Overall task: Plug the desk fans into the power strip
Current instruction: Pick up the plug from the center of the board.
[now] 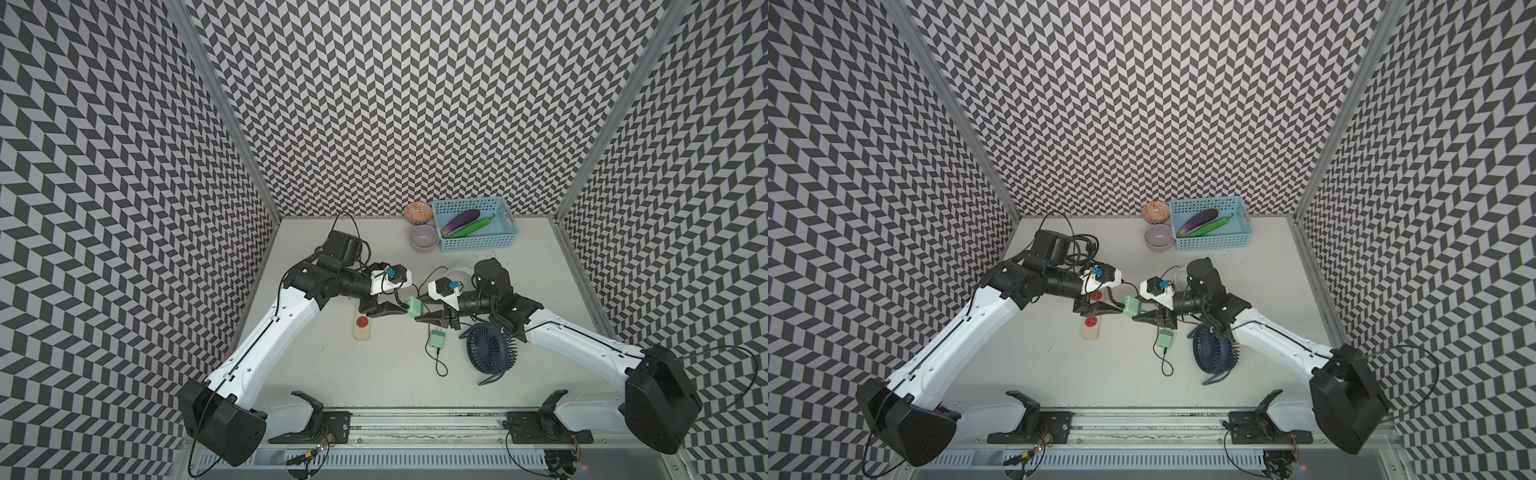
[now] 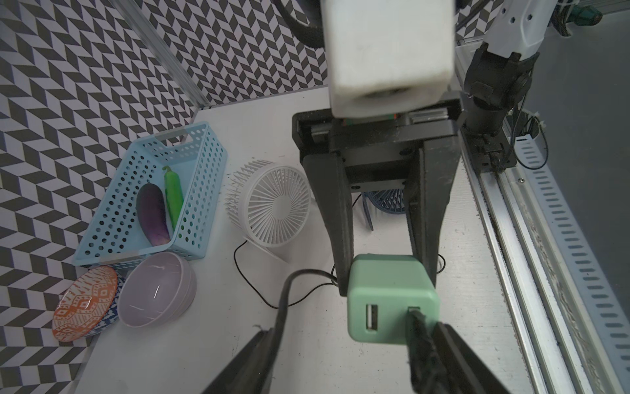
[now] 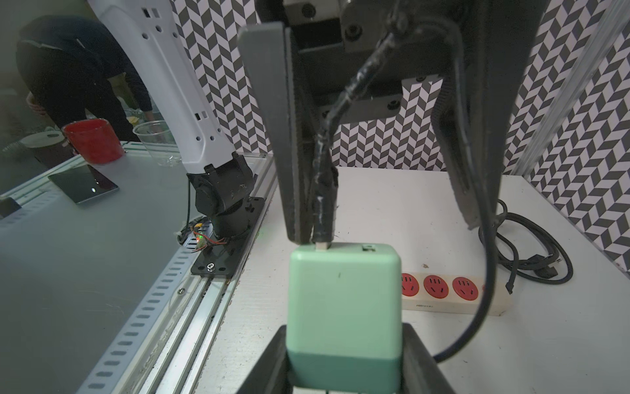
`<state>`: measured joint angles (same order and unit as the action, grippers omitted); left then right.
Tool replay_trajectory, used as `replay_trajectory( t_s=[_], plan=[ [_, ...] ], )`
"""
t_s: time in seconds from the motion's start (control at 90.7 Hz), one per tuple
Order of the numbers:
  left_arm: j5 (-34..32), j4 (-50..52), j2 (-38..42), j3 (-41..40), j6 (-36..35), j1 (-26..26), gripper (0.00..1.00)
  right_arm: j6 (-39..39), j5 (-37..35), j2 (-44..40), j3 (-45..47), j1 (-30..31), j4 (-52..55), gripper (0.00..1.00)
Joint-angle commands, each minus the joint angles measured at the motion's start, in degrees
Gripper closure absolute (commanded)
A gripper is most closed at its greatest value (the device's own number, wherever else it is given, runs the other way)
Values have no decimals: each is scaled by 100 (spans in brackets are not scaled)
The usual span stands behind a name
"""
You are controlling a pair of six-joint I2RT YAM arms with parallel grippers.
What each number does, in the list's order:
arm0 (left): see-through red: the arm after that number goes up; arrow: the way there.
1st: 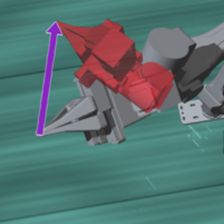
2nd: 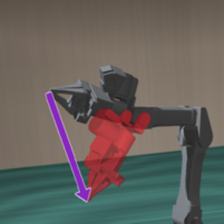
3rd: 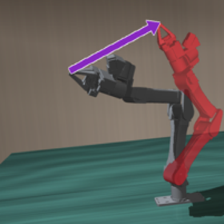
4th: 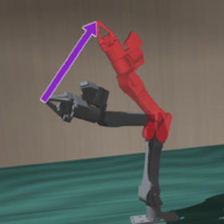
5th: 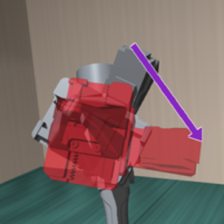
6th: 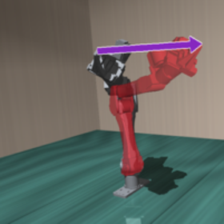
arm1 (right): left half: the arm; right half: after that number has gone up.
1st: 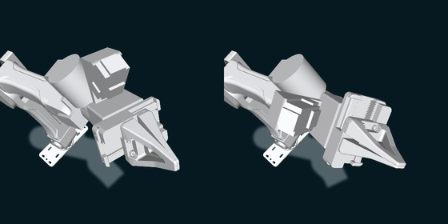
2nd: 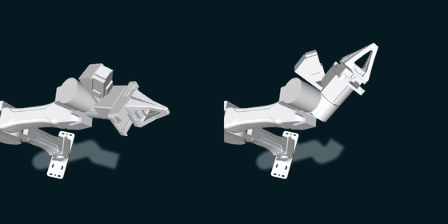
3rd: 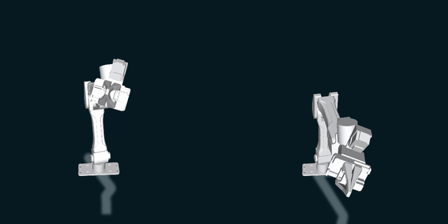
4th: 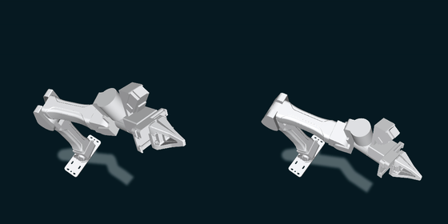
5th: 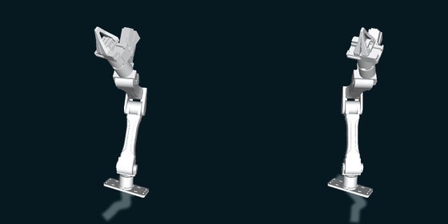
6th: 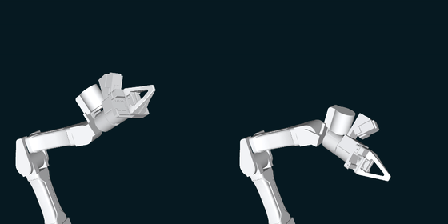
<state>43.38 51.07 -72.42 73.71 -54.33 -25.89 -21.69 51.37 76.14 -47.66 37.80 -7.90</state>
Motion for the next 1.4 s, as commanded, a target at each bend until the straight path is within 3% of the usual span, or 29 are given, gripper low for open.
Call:
replay_trajectory(
  t_s=[0.0,0.231,0.474,0.683,0.86,1.102,1.157,1.245,1.389],
  plan=[
    [153,-85,4,-72,74,-118,29,360,182,53,-15,30,-862,100],
    [276,-8,-6,-90,128,-200,32,686,154,93,62,36,-1278,100],
    [296,41,-53,21,88,-252,42,642,188,176,17,69,-1263,100],
    [412,41,-83,154,124,-261,44,562,247,200,57,78,-1197,100],
    [456,38,-104,201,102,-263,52,577,277,178,137,78,-1254,100],
    [293,43,-95,94,1,-278,73,668,294,135,160,78,-1403,100],
    [226,70,-78,68,-44,-283,71,708,301,122,168,78,-1452,100],
    [178,74,-49,36,-52,-284,49,778,336,104,178,78,-1546,100],
    [187,72,-42,-4,-61,-288,45,807,373,105,169,78,-1582,100]
  ],
)
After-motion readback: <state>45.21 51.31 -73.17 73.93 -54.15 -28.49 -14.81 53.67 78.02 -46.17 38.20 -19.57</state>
